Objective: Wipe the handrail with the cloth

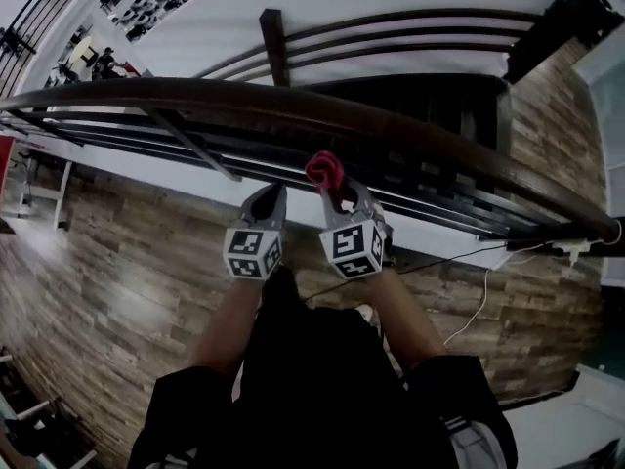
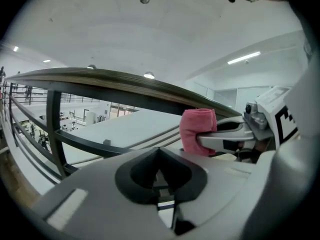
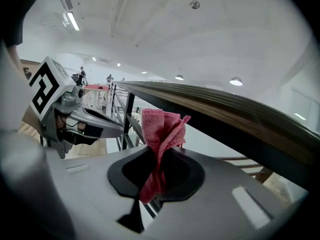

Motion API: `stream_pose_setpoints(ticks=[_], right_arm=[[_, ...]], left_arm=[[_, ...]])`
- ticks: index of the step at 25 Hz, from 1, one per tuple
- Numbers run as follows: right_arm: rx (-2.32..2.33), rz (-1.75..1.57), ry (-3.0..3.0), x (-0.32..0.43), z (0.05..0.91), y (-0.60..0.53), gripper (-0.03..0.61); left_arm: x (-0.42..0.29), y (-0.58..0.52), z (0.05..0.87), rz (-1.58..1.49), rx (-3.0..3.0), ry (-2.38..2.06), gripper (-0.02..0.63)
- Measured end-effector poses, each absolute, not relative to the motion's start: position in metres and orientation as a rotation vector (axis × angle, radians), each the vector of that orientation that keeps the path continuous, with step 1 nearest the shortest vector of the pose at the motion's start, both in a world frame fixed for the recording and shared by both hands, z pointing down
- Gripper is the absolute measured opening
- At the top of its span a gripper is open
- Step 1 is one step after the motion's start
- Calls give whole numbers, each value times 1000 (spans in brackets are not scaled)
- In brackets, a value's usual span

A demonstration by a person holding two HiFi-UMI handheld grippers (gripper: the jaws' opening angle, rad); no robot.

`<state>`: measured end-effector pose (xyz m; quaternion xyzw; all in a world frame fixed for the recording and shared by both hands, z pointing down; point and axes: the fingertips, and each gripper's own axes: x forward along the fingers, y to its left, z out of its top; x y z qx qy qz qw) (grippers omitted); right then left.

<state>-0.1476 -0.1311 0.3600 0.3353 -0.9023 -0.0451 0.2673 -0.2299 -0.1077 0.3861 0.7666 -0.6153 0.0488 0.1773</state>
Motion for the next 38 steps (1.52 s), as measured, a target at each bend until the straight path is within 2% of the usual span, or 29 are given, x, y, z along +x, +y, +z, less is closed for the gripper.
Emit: stream_pose_setpoints(ticks=[6,16,22,38], right_arm=[[1172,-94,-2316,3,338,-112,41],[1415,-32,-2144,176,317,-66,41],[1591,98,-2036,233,322,-49,41],[1974,474,-1698,331,393,-82,41]], left_arm=[[-93,-107,357,101,2367,-1554,0],[85,-92,326,126,2527,-1276,0],[144,-86,322,200,2639,-1089,0],[250,-134,393,499,2761,-515,0]])
